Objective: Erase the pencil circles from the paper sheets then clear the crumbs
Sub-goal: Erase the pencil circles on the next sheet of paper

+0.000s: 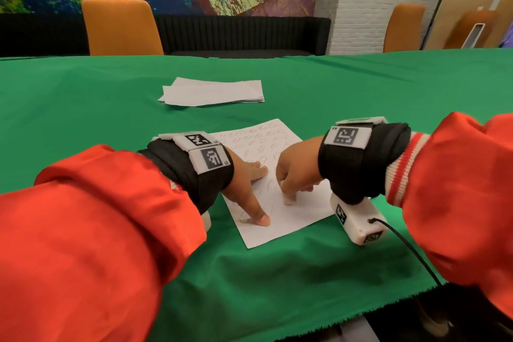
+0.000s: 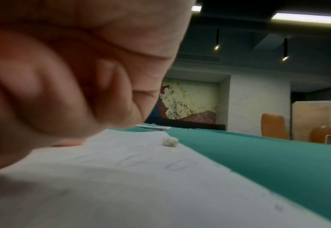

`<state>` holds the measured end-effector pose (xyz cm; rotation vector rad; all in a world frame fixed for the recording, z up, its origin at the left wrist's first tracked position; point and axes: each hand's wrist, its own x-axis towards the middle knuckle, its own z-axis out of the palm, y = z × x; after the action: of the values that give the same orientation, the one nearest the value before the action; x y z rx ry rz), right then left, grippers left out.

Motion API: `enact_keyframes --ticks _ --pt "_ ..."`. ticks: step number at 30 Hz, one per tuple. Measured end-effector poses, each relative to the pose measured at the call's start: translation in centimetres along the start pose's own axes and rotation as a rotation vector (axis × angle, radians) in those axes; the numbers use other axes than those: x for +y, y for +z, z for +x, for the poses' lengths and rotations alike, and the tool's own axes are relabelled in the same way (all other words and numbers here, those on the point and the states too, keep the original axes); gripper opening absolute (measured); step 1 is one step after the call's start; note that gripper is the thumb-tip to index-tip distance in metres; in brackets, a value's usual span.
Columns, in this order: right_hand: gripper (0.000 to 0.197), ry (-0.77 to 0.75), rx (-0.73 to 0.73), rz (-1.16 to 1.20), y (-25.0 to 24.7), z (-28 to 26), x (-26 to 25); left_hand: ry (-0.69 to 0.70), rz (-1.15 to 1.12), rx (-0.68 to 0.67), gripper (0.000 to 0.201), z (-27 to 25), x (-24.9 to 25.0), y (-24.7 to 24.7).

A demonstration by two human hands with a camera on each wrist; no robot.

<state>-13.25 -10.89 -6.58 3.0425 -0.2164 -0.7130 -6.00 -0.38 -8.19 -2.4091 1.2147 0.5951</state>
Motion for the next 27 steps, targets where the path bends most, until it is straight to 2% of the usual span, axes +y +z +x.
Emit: enact_keyframes --ticks 2,6,11,15,20,24,27 --pt "0.014 0.021 0.033 -0.013 -0.1 0.1 0.1 -0.003 0.007 0.003 0.108 -0.1 0.1 -0.1" --pt "0.013 -0.042 -0.033 0.030 0.2 0.2 -0.7 0.032 -0.021 0.005 0.108 0.2 -0.1 0.1" --pt "0.016 0.031 0.027 0.007 -0.2 0.4 -0.2 0.013 0.008 0.009 0.107 -0.1 0.1 0.0" --pt "0.018 -0.013 -0.044 0.060 0.1 0.4 -0.9 0.037 -0.051 0.010 0.106 0.0 -0.1 0.1" --pt "0.013 0.039 0.016 0.009 -0.3 0.4 -0.4 0.020 -0.001 0.008 0.107 -0.2 0.1 -0.1" --pt "0.015 -0.015 -0.052 0.047 0.1 0.2 -0.9 0.037 -0.034 0.007 0.108 0.0 -0.1 0.0" --pt "0.015 0.035 -0.022 0.028 -0.1 0.4 -0.2 0.018 0.000 0.013 0.108 -0.2 0.1 -0.1"
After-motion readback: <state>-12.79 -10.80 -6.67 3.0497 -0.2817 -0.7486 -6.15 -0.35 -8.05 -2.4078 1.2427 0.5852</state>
